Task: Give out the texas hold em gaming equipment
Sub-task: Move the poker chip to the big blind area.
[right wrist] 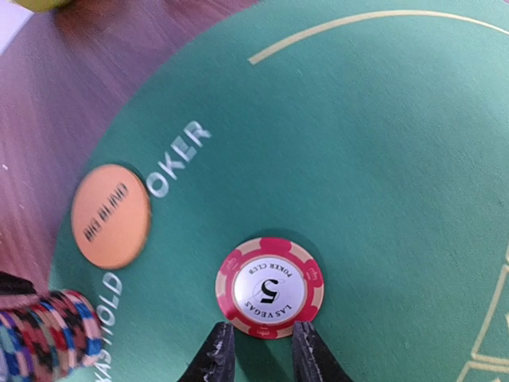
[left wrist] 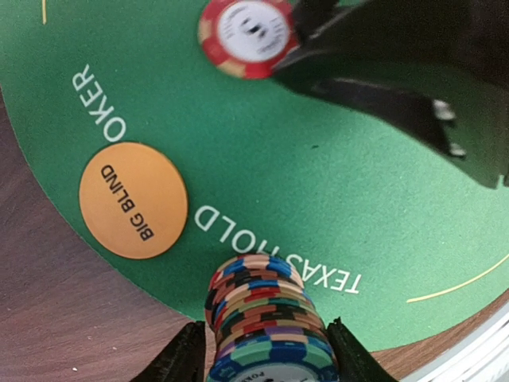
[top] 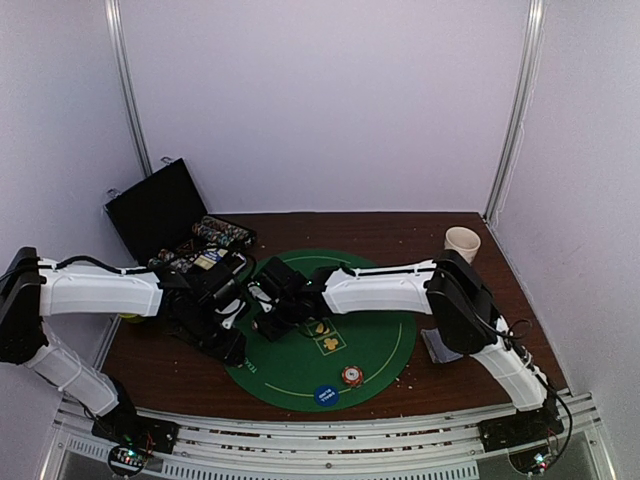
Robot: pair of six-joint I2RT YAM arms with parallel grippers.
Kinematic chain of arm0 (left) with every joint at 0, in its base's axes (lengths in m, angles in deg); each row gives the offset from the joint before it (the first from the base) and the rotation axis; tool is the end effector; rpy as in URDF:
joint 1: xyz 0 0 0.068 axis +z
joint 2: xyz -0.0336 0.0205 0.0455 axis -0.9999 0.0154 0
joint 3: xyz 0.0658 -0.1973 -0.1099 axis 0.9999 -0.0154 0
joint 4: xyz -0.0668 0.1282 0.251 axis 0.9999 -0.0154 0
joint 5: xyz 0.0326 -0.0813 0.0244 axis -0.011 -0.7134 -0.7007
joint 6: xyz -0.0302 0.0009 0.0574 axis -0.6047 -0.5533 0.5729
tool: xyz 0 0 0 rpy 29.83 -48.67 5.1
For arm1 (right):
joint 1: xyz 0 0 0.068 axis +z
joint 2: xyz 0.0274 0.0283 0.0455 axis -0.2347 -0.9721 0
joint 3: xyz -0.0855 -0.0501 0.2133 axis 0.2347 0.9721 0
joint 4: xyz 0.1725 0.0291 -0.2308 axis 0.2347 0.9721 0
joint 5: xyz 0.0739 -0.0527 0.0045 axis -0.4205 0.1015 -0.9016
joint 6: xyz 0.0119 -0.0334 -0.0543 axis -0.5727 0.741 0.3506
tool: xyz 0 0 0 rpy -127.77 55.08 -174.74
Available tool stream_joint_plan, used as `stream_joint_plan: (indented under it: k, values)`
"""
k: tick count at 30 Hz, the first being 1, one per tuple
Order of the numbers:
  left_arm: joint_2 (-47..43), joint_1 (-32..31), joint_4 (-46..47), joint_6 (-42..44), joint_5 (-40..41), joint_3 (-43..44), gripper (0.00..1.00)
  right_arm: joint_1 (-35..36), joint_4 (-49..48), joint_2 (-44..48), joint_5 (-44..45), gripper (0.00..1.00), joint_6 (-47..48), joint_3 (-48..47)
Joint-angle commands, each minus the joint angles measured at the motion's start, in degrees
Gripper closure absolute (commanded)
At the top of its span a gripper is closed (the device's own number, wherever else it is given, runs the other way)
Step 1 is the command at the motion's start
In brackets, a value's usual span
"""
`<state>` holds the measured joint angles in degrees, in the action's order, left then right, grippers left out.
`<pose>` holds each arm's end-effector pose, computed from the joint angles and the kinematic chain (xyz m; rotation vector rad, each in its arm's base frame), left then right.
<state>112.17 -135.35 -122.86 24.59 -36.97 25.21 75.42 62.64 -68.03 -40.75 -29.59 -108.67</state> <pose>0.1943 -0.2033 0.1025 0.4082 2.9066 -0.2415 0.2544 0.4846 0.0971 -1.0158 2.3175 0.7021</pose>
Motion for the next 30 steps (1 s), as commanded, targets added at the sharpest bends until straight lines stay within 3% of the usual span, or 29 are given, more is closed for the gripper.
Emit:
stream_joint_plan:
  k: [1,9,16,23,30]
  values:
    - [-1.44,-0.26,-0.53,0.94,1.17,0.56,0.46,-0.92,-3.51,-3.71,-7.58,0.72,-1.37,-1.03]
    - [-1.45,-0.26,-0.53,1.39,1.5,0.31,0.48,-3.16,-7.49,-1.73,-11.57,0.7,-4.6,0.94]
    - [-0.82,-0.17,-0.79,2.07,2.23,1.69,0.65,-5.65,-10.81,7.43,-9.6,0.68,-4.96,9.74]
    - [-1.15,-0.17,-2.37,2.79,1.73,3.9,0.98,-6.95,-10.96,13.41,-8.61,0.67,-3.83,16.28]
    - [-1.61,0.79,-6.78,5.96,1.26,11.02,1.0,-8.81,-12.11,18.8,-7.72,0.66,-3.99,21.15]
